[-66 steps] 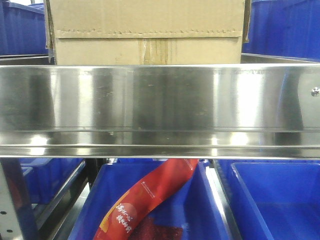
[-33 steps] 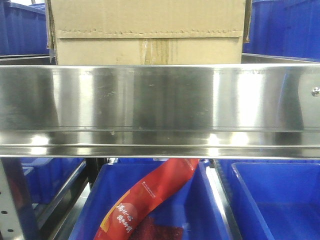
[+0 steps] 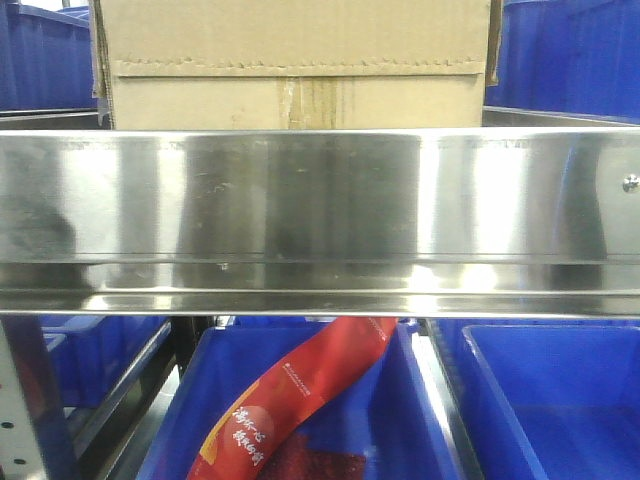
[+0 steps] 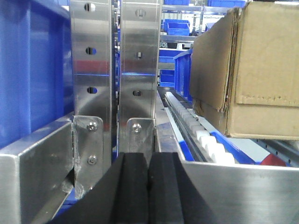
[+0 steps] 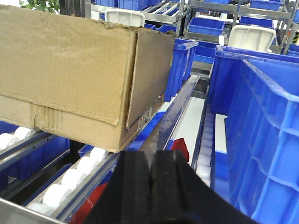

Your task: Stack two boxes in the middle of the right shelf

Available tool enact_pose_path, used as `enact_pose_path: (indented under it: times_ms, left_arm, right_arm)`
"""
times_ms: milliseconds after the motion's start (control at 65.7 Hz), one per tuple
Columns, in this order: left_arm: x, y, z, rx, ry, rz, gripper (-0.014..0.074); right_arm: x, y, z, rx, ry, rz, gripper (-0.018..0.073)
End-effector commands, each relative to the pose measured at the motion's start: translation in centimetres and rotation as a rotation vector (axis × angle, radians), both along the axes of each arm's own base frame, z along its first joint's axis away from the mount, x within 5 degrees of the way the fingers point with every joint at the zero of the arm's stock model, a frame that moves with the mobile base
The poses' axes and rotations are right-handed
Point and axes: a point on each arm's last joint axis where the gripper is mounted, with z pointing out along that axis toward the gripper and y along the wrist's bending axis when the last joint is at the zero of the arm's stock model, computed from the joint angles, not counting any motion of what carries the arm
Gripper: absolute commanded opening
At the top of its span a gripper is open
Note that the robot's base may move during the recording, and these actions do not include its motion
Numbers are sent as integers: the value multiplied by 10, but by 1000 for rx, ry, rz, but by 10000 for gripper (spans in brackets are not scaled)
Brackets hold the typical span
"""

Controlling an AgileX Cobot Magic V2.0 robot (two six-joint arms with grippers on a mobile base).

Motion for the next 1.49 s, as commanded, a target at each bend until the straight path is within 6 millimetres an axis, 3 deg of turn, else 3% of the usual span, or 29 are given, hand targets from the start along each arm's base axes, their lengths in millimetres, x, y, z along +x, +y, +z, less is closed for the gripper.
enact_pose_path:
  times_ms: [0, 929, 1249, 1477]
  left_arm:
    - [-1, 0, 2, -3, -33, 3, -111]
    - [-1, 0, 2, -3, -33, 3, -111]
    - [-1, 0, 2, -3, -33, 3, -111]
    - [-1, 0, 2, -3, -33, 3, -111]
  right_arm:
    - [0, -1, 2, -7, -34, -12, -154]
    - [-4, -7, -4, 45, -50, -70, -154]
    - [-27, -24, -56, 90, -111, -278, -154]
    - [-28, -26, -96, 97, -93, -303, -154]
